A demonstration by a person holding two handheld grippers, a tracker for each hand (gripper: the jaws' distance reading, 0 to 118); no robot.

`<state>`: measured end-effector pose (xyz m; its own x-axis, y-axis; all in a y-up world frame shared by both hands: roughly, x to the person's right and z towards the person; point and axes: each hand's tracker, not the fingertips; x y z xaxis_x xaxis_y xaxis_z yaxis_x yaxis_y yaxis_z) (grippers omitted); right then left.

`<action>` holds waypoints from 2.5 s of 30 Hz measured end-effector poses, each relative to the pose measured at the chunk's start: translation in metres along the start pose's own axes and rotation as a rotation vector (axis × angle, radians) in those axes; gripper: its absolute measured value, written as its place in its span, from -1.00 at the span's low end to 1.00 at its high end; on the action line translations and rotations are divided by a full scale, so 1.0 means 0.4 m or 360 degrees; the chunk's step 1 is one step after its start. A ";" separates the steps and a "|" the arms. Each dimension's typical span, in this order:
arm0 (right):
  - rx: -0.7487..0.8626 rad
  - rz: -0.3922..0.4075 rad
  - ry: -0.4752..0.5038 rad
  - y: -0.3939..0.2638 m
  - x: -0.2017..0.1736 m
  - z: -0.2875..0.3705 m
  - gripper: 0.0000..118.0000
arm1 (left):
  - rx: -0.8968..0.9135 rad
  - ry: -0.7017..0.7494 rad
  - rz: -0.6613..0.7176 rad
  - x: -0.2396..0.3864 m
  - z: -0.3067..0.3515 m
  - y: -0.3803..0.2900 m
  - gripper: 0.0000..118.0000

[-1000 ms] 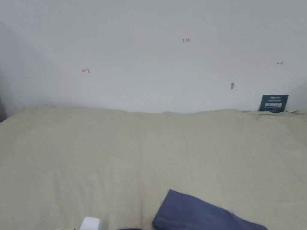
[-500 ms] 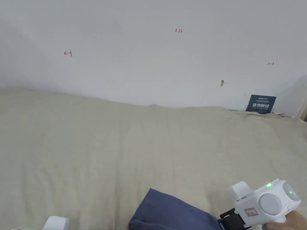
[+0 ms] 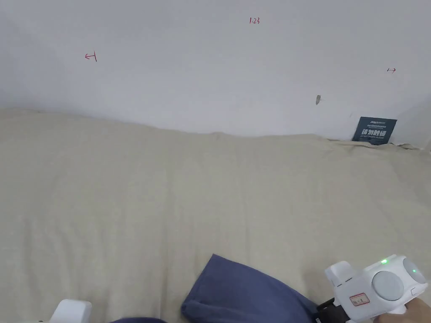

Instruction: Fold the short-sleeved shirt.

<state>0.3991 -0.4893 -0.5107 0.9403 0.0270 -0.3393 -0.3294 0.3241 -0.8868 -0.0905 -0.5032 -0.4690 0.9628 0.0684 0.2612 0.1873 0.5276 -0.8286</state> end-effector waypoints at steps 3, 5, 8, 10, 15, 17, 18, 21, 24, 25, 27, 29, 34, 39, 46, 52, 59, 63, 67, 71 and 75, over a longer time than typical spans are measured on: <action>0.0009 0.0042 0.0001 -0.006 -0.028 0.006 -0.83 | 0.0010 0.0010 -0.0003 0.002 -0.004 -0.002 -0.83; 0.0023 0.0054 -0.0023 -0.012 -0.044 0.015 -0.92 | 0.0018 0.0013 0.0004 0.009 0.010 -0.007 -0.83; 0.0097 0.0025 0.0005 -0.029 -0.059 0.056 -0.94 | 0.0052 0.0011 -0.0003 0.010 0.023 -0.016 -0.83; 0.0179 -0.0040 0.0055 -0.044 -0.064 0.097 -0.95 | 0.0099 -0.0005 0.0019 0.007 0.040 -0.022 -0.83; 0.0512 -0.0139 0.0082 -0.086 -0.085 0.277 -0.95 | 0.0321 -0.0149 0.0194 -0.015 0.208 -0.036 -0.83; 0.0647 -0.0152 0.0055 -0.105 -0.094 0.363 -0.95 | 0.0461 -0.0122 0.0128 -0.005 0.320 -0.032 -0.83; 0.0712 -0.0168 0.0030 -0.112 -0.099 0.414 -0.95 | 0.0528 -0.0154 0.0111 -0.008 0.380 -0.028 -0.83; 0.0919 -0.0169 -0.0038 -0.145 -0.122 0.572 -0.95 | 0.0752 -0.0135 0.0058 -0.053 0.518 -0.005 -0.83; 0.1130 -0.0191 -0.0139 -0.168 -0.144 0.736 -0.96 | 0.0962 -0.0109 -0.0017 -0.067 0.685 0.020 -0.83; 0.1183 -0.0207 -0.0156 -0.176 -0.150 0.785 -0.95 | 0.1002 -0.0101 -0.0056 -0.072 0.734 0.029 -0.83; 0.1317 -0.0238 -0.0229 -0.186 -0.177 0.902 -0.96 | 0.1140 -0.0059 -0.0061 -0.086 0.837 0.050 -0.83; 0.1456 -0.0260 -0.0352 -0.190 -0.197 0.994 -0.96 | 0.1225 0.0005 -0.0085 -0.099 0.917 0.076 -0.83; 0.1634 -0.0283 -0.0550 -0.151 -0.239 1.189 -0.96 | 0.1468 0.0127 -0.0129 -0.121 1.093 0.146 -0.83; 0.1790 -0.0273 -0.0736 -0.105 -0.296 1.339 -0.96 | 0.1518 0.0226 -0.0115 -0.137 1.215 0.228 -0.83; 0.1884 -0.0308 -0.0935 -0.034 -0.333 1.466 -0.96 | 0.1543 0.0272 -0.0052 -0.190 1.278 0.302 -0.83; 0.1897 -0.0312 -0.1002 -0.007 -0.346 1.470 -0.96 | 0.1558 0.0281 -0.0061 -0.129 1.302 0.293 -0.83; 0.1891 -0.0259 -0.1156 0.010 -0.326 1.468 -0.96 | 0.1540 0.0293 -0.0072 -0.124 1.273 0.305 -0.83; 0.1791 -0.0366 -0.1083 0.069 -0.294 1.389 -0.96 | 0.1502 0.0291 -0.0056 -0.129 1.234 0.317 -0.83; 0.1713 -0.0359 -0.1117 0.135 -0.257 1.316 -0.96 | 0.1457 0.0277 -0.0040 -0.135 1.199 0.331 -0.84; 0.1787 -0.0321 -0.1181 0.195 -0.287 1.266 -0.96 | 0.1455 0.0225 0.0023 -0.148 1.161 0.372 -0.84; 0.1707 -0.0353 -0.1137 0.314 -0.205 1.192 -0.96 | 0.1441 0.0228 0.0028 -0.160 1.124 0.424 -0.84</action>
<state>0.3214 0.0001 -0.4448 0.9123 0.2613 0.3154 -0.2420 0.9652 -0.0996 -0.2079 -0.0374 -0.4035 0.9904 0.0092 0.1382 0.0064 0.9937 -0.1116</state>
